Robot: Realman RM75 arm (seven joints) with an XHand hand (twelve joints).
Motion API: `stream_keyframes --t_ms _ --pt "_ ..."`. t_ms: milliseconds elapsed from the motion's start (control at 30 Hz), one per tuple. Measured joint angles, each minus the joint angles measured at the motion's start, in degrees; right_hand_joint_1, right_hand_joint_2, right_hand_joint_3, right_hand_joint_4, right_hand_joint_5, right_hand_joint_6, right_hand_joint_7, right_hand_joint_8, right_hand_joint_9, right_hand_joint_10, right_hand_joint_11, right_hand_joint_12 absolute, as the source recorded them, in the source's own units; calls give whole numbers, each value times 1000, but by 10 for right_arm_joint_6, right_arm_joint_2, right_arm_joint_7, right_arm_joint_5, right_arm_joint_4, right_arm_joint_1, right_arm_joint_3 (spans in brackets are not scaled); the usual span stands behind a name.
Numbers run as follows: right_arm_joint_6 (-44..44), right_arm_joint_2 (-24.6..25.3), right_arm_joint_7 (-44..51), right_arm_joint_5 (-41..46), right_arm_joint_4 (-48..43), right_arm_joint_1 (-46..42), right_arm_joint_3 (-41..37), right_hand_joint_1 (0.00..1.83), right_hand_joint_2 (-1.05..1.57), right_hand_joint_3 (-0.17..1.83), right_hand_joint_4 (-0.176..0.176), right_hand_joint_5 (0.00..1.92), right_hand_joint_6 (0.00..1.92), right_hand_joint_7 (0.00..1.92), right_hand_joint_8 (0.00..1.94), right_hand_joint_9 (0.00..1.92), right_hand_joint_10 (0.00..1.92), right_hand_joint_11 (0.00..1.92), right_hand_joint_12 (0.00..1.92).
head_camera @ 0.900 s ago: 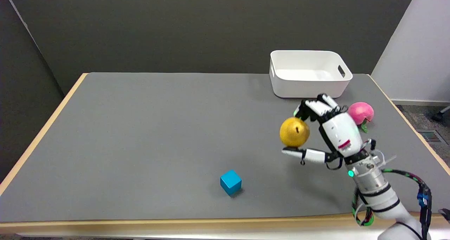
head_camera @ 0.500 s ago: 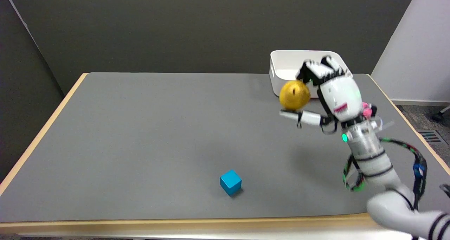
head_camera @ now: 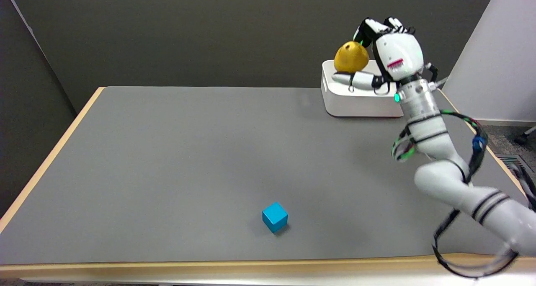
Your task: Place the pear in the white box.
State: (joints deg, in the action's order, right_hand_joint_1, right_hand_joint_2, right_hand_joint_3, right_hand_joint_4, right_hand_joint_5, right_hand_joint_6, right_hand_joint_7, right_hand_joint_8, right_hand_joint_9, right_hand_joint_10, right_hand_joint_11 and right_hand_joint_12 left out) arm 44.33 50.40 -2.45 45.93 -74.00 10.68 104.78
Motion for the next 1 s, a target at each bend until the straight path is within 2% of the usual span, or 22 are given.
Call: stream_keyframes --t_ms 33,433,500,733,800,867,933,967,1000 --pt "-16 1 3 12 17 23 6 1166 1095 439 -176 632 1569 681 1606 666 1921 312 1921" --pt "-116 21 20 113 222 202 69 1146 1167 348 -176 579 1614 637 1654 476 1921 56 1921" --pt "-128 26 22 134 258 224 77 1160 1193 281 -176 537 1541 712 1675 462 1921 36 1921" --pt "-161 39 32 186 355 276 96 1167 1204 250 -176 518 1503 750 1685 457 1921 28 1921" --pt "-168 41 33 198 376 286 100 1147 1185 317 -176 558 1601 652 1668 455 1921 37 1921" --pt "-174 43 34 208 393 294 104 1137 1193 324 -176 555 1640 617 1679 416 1921 37 1921" --pt "-178 44 35 215 404 299 106 1121 1239 276 -152 474 1637 650 1754 275 1921 11 1921" --pt "-181 44 35 219 410 302 107 1073 1197 346 -125 412 1497 619 1640 210 1801 -1 1842" --pt "-182 44 34 222 413 304 108 897 932 736 -57 306 910 417 1011 196 1290 -1 1503"
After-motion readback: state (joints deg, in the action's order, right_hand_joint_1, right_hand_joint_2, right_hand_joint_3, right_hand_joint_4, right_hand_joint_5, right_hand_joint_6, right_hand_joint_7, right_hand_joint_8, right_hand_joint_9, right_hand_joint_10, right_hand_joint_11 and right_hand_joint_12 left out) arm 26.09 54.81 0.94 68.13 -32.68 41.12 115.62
